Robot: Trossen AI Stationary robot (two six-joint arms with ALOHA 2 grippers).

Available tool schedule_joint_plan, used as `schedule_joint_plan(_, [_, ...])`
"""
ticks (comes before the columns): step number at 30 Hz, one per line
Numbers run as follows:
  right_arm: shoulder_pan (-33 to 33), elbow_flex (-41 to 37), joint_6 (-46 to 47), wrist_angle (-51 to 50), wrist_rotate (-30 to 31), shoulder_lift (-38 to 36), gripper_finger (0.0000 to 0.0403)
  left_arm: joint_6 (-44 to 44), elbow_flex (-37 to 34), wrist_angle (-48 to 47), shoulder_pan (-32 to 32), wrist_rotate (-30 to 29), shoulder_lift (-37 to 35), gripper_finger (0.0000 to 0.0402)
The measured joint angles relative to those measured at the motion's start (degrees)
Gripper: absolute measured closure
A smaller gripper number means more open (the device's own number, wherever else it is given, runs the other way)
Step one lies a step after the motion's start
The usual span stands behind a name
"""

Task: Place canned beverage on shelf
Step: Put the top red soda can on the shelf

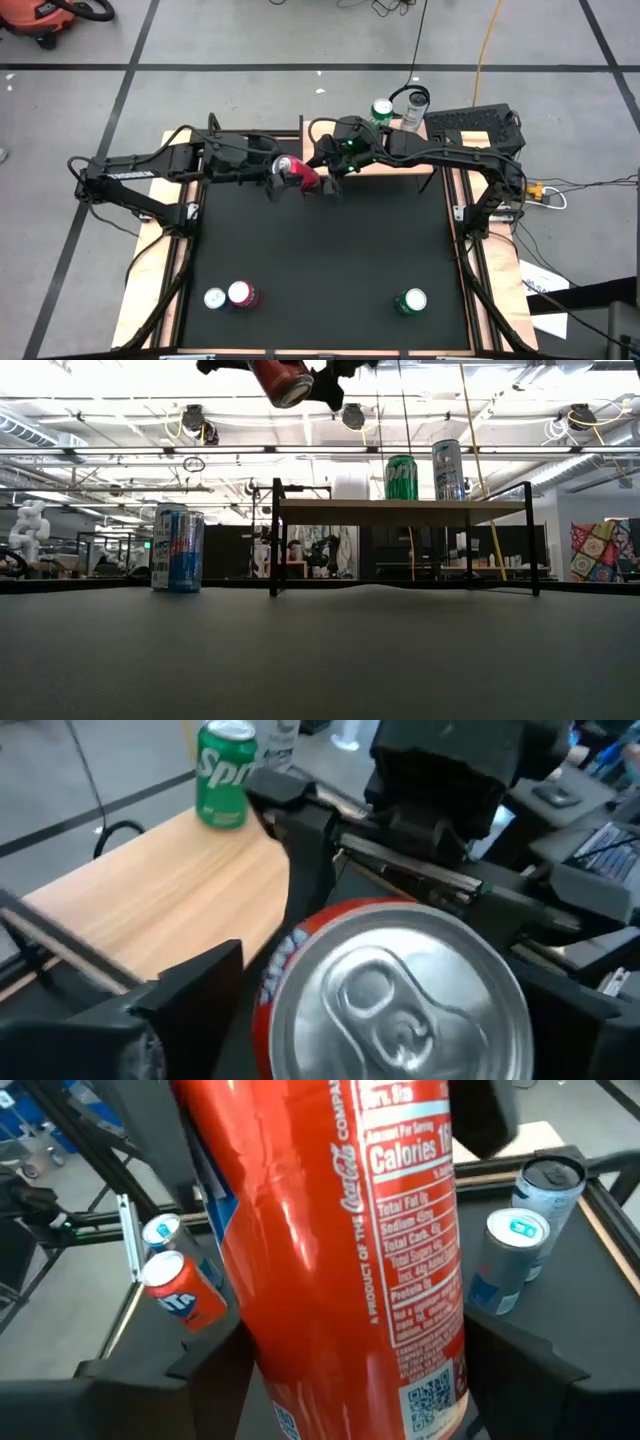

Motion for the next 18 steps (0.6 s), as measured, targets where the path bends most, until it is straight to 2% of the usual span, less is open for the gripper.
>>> schedule_joint_plan(2, [0.0,0.0,0.1,1.4,-0.4,-0.3,0.0115,0.4,0.0,1.5,0.0,0.4,0.0,0.0008])
schedule_joint_plan(6, [-0.3,0.0,0.5,2.9,-1.2,-1.3,0.0115,1.5,0.0,2.8,-0.1,0.6,-0.5,0.0006])
schedule_joint_plan(13, [-1.9,0.0,0.9,4.5,-1.6,-4.1,0.0114,5.3,0.0,3.6,-0.2,-1.3,-5.7,0.0006])
schedule_joint_plan(18, [-2.9,0.0,2.7,8.8,-7.5,-4.4,0.0113,9.6,0.0,9.2,-0.2,-0.8,-5.6,0.0006])
